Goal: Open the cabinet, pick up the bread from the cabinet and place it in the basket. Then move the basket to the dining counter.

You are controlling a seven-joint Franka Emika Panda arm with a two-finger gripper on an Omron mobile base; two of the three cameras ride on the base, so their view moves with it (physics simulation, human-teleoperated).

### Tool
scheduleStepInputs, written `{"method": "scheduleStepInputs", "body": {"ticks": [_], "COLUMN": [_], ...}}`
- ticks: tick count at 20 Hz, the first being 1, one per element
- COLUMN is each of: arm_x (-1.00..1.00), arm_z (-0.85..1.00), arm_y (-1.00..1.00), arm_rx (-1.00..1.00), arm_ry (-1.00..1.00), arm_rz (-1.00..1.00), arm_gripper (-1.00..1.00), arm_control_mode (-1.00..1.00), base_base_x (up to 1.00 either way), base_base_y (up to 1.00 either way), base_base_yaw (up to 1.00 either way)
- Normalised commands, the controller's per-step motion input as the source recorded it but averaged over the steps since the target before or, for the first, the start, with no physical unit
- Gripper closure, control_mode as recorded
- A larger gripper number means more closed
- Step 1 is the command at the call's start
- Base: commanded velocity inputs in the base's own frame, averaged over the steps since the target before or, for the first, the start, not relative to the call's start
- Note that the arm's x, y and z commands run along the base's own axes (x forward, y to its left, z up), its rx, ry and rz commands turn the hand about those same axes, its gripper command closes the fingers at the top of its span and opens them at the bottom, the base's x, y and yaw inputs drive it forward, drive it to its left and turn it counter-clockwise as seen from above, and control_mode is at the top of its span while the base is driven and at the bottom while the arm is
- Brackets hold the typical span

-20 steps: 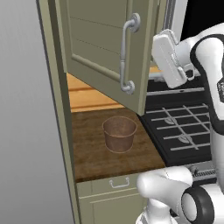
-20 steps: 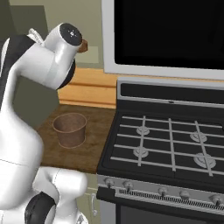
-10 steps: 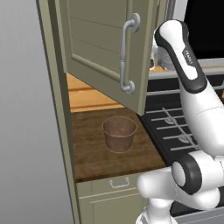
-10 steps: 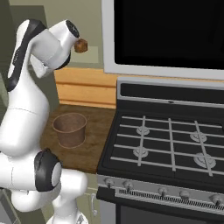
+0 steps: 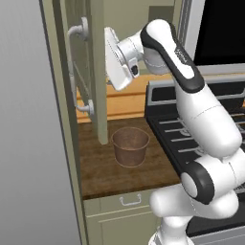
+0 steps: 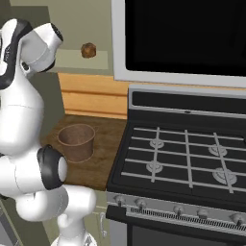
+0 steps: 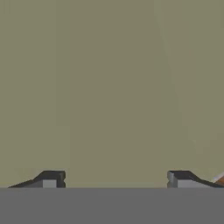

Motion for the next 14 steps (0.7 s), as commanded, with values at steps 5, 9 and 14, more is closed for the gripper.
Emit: {"method": "scheduleStepInputs", "body": {"ticks": [5,9,14], "arm_x": [0.22,-0.26,-0.44], "arm_z": [0.00,0.00,-0.15], "arm_y": [0.30,-1.00,-1.00], "arm_rx": [-0.04,-0.03,-0.14], "arm_ry": [-0.22,-0.44,-0.51], "arm_rz": [-0.02,-0.03,-0.09], "arm_gripper": [-1.00,-1.00,-1.00], "arm_control_mode": [-1.00,-1.00,-1.00], "base_base_x": [0.00,0.00,0.00], "base_base_y": [0.00,0.00,0.00], "base_base_yaw": [0.00,0.00,0.00]}}
